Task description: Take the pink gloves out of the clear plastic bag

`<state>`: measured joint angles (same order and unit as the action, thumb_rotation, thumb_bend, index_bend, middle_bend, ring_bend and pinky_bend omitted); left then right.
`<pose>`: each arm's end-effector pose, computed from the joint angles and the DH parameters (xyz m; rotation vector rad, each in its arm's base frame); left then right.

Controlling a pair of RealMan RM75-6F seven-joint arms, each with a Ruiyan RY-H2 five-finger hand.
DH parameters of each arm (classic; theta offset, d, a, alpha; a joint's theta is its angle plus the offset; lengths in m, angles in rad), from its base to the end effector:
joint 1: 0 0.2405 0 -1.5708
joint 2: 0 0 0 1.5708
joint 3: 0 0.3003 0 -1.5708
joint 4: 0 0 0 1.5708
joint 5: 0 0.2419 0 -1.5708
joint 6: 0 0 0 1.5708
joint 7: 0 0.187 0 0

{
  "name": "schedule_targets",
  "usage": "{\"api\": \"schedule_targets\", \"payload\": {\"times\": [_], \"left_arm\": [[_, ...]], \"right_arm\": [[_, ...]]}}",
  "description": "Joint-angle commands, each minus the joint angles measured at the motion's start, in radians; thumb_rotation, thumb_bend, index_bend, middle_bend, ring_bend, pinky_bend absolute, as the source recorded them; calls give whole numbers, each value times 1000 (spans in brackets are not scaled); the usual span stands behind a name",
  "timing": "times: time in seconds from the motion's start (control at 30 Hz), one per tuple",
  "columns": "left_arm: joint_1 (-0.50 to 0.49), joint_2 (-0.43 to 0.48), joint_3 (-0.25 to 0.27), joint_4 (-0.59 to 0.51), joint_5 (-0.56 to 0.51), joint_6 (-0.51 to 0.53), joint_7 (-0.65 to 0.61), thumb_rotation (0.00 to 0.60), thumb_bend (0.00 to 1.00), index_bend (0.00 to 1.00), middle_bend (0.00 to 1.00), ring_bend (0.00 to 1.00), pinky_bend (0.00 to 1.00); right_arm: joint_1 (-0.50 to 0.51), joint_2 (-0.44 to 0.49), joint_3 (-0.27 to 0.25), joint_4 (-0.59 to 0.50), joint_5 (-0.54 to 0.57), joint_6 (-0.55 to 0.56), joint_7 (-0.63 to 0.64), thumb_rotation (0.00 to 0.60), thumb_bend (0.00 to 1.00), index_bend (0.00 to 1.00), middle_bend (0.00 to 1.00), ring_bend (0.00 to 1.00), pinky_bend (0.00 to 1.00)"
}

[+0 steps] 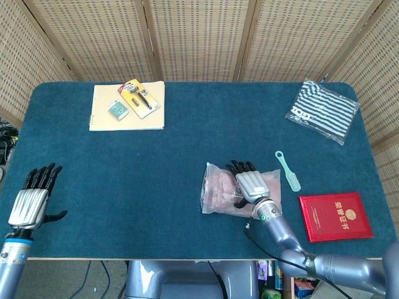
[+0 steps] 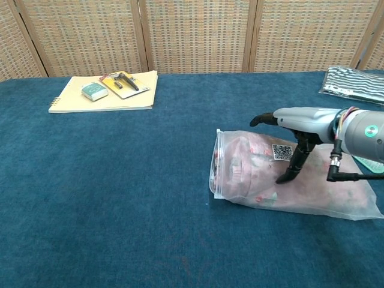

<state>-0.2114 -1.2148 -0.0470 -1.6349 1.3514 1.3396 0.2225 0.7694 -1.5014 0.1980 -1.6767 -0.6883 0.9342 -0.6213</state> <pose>-0.3494 0.2703 0.0920 -1.4811 -0.9264 -0.7622 -0.1731 -0.3976 -0.0699 1.8359 -1.1713 0.6896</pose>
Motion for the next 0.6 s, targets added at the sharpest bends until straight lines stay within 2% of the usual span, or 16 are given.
{"api": "schedule_targets", "payload": {"times": [0.03, 0.3, 0.4, 0.43, 0.5, 0.53, 0.57, 0.6], "left_arm": [[-2, 0, 0, -2, 3, -4, -5, 600, 48, 0, 0, 0, 0], [-2, -3, 4, 1, 12, -4, -4, 600, 49, 0, 0, 0, 0], [-2, -6, 4, 2, 10, -8, -1, 600, 48, 0, 0, 0, 0], [-3, -7, 4, 3, 8, -11, 0, 600, 48, 0, 0, 0, 0], [-3, -9, 4, 5, 6, -13, 0, 600, 48, 0, 0, 0, 0], [-4, -10, 3, 7, 4, -14, 1, 600, 49, 0, 0, 0, 0], [-4, -11, 3, 7, 3, -15, 1, 600, 50, 0, 0, 0, 0], [-4, -12, 2, 9, 1, -16, 1, 600, 51, 0, 0, 0, 0]], "right_arm": [[0, 19, -29, 9, 4, -35, 23, 600, 0, 0, 0, 0, 0], [1, 4, -72, 45, -7, -75, 66, 600, 0, 0, 0, 0, 0], [-8, -30, -71, 80, -47, -57, 97, 600, 0, 4, 10, 0, 0], [-14, -50, -73, 110, -82, -41, 113, 600, 0, 34, 51, 13, 18], [-24, -76, -80, 151, -127, -25, 136, 600, 1, 190, 197, 113, 151], [-33, -93, -82, 177, -157, -17, 162, 600, 39, 318, 305, 214, 287], [-38, -103, -82, 192, -175, -13, 181, 600, 118, 439, 406, 315, 421], [-48, -116, -82, 211, -205, -6, 214, 600, 191, 499, 463, 372, 492]]}}
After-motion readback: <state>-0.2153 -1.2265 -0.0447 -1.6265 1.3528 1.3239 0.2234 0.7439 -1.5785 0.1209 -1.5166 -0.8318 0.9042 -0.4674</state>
